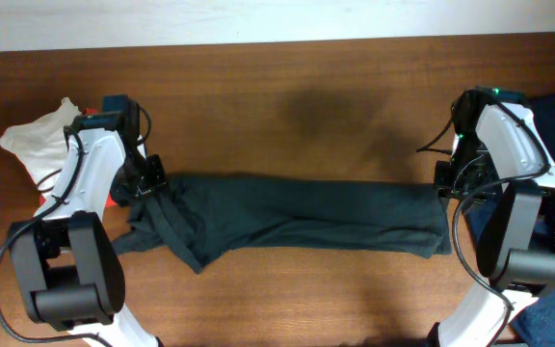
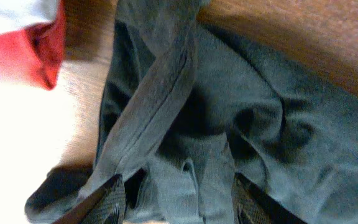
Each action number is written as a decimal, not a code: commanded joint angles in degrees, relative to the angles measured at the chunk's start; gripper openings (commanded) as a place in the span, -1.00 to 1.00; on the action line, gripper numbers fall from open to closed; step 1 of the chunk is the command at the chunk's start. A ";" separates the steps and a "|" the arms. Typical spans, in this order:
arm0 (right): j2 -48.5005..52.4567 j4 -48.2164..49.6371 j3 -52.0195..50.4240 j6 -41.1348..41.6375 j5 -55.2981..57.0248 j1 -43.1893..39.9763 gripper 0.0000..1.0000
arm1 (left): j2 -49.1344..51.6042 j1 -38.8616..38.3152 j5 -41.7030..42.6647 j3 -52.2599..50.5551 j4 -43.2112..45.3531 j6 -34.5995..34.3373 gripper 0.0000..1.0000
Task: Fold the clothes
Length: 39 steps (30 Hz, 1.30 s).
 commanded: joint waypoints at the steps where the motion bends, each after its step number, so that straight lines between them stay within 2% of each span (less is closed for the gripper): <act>1: -0.22 0.00 -0.35 0.02 0.70 0.07 -0.28 | 0.33 0.02 0.79 -3.87 2.36 -0.81 0.07; 2: -0.22 0.13 -0.33 0.02 0.70 0.04 -0.27 | 0.33 0.02 0.79 -4.59 2.99 -0.81 -0.09; 6: -0.22 0.11 -0.33 0.02 0.70 0.04 -0.28 | 0.33 0.02 0.76 -5.53 4.28 -0.79 -0.19; 8: -0.22 0.13 -0.33 0.02 0.70 0.04 -0.28 | 0.33 0.02 0.74 -6.82 6.21 -0.79 -0.34; 10: -0.22 0.13 -0.35 0.02 0.70 0.04 -0.28 | 0.33 0.02 0.11 -7.85 7.63 -0.79 -0.88; 11: -0.22 0.13 -0.33 0.02 0.70 0.04 -0.28 | 0.31 0.04 -0.42 -7.78 7.58 -0.79 -0.99; 16: -0.22 0.55 -0.33 0.02 0.70 0.04 -0.28 | -5.60 4.46 -4.11 -2.21 -4.61 -2.97 -0.99; 20: -0.22 0.74 -0.35 0.04 0.70 0.04 -0.27 | -10.73 9.81 -3.82 -2.23 -9.44 -4.00 -0.99; 27: -0.22 1.25 -0.35 0.02 0.70 0.04 -0.27 | -10.73 10.40 -3.96 -5.73 -14.49 -3.96 -0.98; 28: -0.22 1.66 -0.35 0.04 0.70 0.04 -0.27 | -10.73 10.36 -3.04 -6.34 -13.77 -3.96 -0.90; 29: -0.22 1.95 -0.35 0.04 0.70 0.07 -0.27 | -10.73 10.36 -1.62 -6.32 -12.83 -3.41 -0.72; 31: -0.22 2.10 -0.35 0.07 0.44 0.07 -0.26 | -10.75 10.36 4.55 -6.08 -9.35 0.79 -0.47; 33: -0.22 2.27 -0.35 0.07 -0.92 0.07 -0.26 | -10.80 10.36 6.84 -4.61 -5.55 0.79 -0.44; 35: -0.22 2.54 -0.35 0.09 -1.05 0.07 -0.26 | -10.78 9.55 6.99 -3.98 2.97 2.75 -0.23; 37: -0.22 2.54 -0.35 0.07 -1.05 0.07 -0.26 | -10.25 6.73 6.95 -4.20 10.97 5.03 -0.19; 39: -0.22 2.49 -0.35 0.07 -1.05 0.07 -0.26 | -8.35 4.17 5.70 -4.20 15.10 5.55 -0.19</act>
